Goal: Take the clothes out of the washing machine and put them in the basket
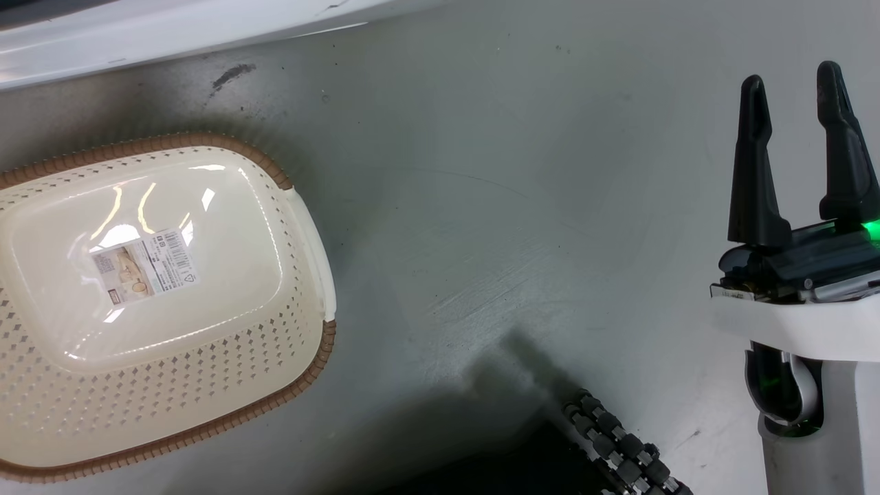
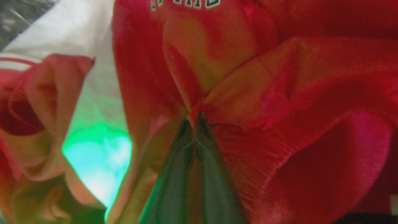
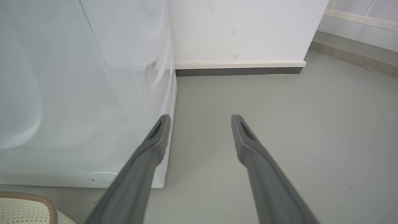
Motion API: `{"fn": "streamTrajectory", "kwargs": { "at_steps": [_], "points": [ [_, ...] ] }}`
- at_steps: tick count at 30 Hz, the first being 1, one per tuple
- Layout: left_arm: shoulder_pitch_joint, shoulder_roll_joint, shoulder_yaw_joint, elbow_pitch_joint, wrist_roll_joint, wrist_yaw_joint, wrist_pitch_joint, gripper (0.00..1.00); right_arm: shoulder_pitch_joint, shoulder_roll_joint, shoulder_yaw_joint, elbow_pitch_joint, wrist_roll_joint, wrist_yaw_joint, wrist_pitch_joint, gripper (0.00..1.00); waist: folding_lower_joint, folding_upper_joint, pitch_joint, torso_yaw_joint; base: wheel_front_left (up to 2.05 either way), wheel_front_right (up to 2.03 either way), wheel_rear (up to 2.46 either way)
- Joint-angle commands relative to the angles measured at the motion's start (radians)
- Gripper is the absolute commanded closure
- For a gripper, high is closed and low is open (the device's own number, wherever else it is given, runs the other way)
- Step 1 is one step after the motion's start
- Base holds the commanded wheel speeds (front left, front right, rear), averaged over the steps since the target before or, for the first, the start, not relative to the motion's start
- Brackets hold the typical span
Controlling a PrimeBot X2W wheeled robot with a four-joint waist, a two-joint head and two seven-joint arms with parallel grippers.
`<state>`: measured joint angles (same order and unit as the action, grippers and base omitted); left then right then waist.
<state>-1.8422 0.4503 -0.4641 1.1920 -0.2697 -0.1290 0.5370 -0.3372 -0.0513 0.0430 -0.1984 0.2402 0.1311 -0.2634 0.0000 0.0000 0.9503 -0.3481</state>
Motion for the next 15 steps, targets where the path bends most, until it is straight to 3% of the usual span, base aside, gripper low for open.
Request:
{"fn": "streamTrajectory", "kwargs": {
  "at_steps": [1, 15],
  "points": [
    [0.033, 0.005, -0.008, 0.003, -0.003, 0.0, -0.006, 1.0, -0.018, 0.002, 0.0, -0.001, 0.001, -0.001, -0.002, 0.0, 0.0, 0.0, -0.002, 0.001, 0.0, 0.0, 0.0],
    [0.221, -0.008, -0.1, -0.063, -0.138, 0.0, -0.301, 1.0, -0.01, 0.001, -0.02, 0.027, -0.05, -0.001, -0.002, 0.0, 0.0, 0.0, -0.154, 0.082, 0.0, 0.0, 0.0]
  ]
}}
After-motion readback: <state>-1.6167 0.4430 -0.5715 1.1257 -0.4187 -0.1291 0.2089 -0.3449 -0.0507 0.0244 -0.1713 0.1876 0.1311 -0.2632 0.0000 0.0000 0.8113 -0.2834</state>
